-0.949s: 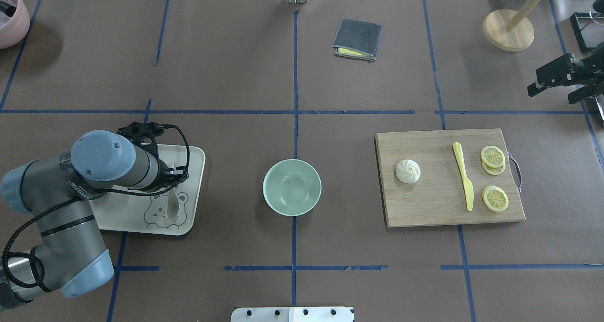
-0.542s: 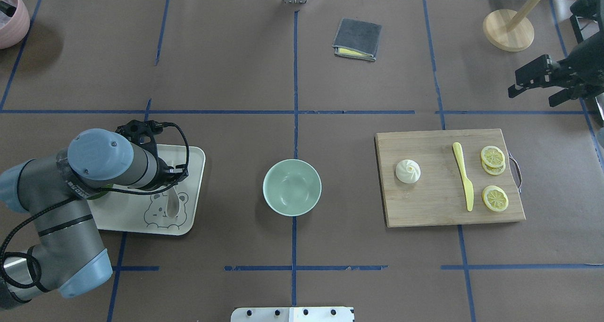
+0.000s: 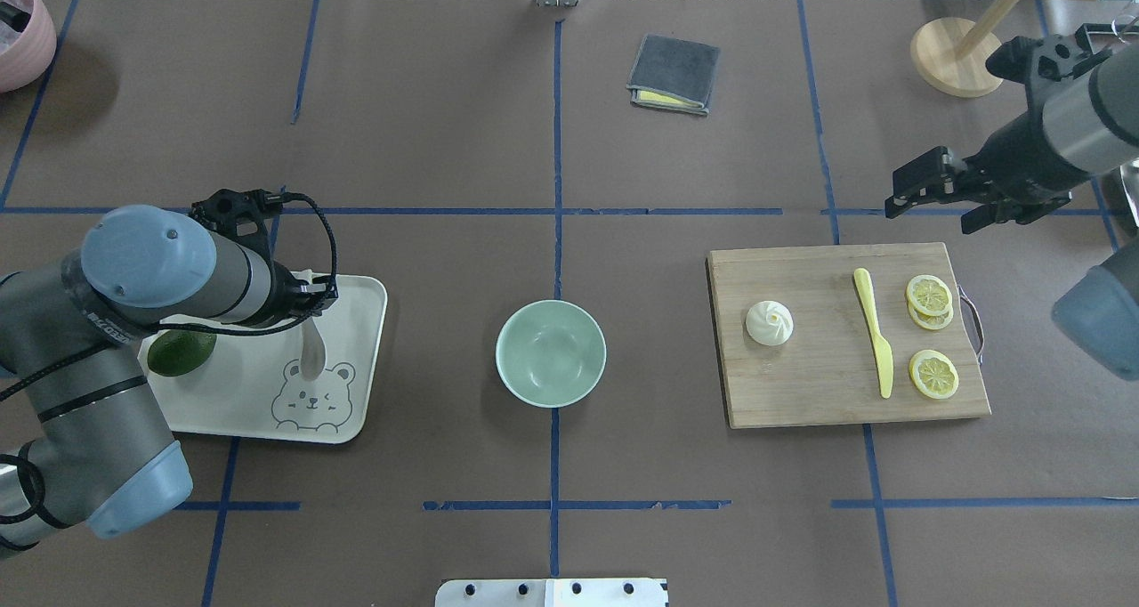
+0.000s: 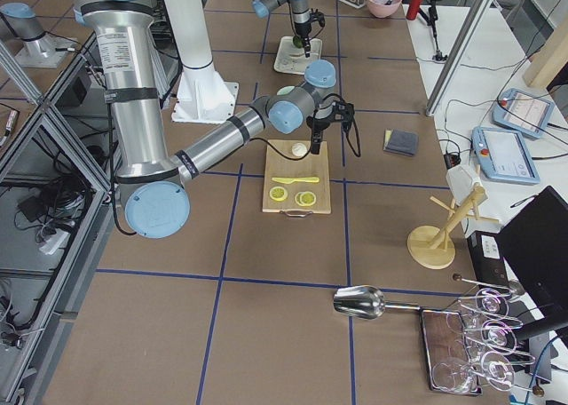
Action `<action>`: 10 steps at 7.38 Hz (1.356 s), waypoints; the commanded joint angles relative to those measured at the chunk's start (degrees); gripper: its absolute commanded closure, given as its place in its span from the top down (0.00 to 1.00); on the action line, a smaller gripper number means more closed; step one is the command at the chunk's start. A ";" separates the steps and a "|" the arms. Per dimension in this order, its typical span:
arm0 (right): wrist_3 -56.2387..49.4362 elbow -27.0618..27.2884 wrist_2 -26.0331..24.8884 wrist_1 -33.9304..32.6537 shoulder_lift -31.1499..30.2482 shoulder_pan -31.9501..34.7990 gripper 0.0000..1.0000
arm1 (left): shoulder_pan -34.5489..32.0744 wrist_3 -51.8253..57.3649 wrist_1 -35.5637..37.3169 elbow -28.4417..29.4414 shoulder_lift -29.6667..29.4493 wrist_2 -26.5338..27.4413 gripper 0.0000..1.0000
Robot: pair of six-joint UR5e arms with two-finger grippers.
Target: Put spoon and bun in bowl
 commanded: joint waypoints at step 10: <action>8.56 -8.84 -16.71 2.44 6.68 -19.65 1.00 | -0.03 -10.79 4.24 2.50 -16.60 -0.64 0.00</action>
